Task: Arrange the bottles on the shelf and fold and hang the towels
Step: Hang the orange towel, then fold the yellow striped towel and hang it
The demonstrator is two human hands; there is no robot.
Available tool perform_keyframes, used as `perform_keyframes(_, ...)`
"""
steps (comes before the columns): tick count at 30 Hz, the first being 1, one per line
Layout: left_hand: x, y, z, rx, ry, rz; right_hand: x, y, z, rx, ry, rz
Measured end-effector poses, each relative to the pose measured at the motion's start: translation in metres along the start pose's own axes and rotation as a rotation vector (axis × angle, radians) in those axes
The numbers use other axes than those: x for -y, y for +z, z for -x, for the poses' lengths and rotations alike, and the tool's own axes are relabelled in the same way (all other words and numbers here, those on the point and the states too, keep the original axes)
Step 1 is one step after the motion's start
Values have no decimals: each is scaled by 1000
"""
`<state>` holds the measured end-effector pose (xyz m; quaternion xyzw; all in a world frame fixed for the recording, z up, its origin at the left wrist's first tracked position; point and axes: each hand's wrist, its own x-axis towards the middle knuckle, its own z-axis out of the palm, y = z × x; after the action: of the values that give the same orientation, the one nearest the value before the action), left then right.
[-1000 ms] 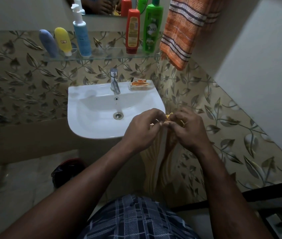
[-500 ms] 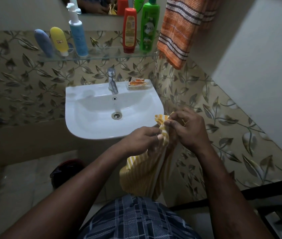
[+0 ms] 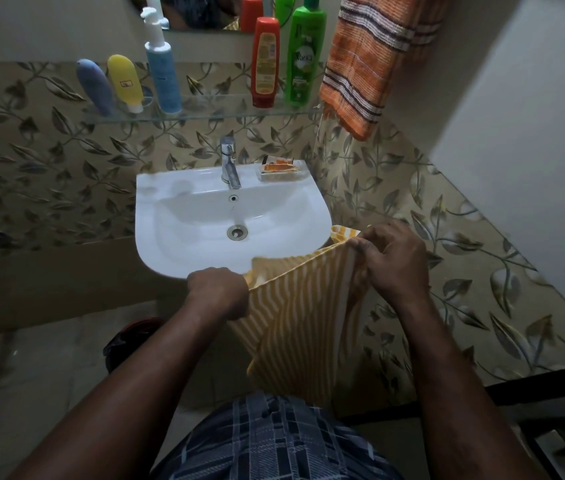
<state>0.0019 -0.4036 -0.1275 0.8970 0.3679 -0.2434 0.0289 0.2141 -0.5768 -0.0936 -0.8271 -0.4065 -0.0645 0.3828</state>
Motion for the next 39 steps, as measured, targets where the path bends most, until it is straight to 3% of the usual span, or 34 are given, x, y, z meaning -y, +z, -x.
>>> perform_keyframes(11,5,31,-5,8,-93,72,-1,-6,-10,-84,-1,-56)
perform_keyframes(20,21,33,-16,-278,-213,402,-20,-16,-12,-170,121,74)
perform_keyframes(25,35,33,-26,-415,-40,793,-30,-15,-8,-176,222,119)
perform_keyframes(30,41,35,-30,-515,-26,788,-30,-13,-6,-179,240,126)
perform_keyframes(39,52,38,-15,-616,107,1141,-38,-13,-8,-203,291,137)
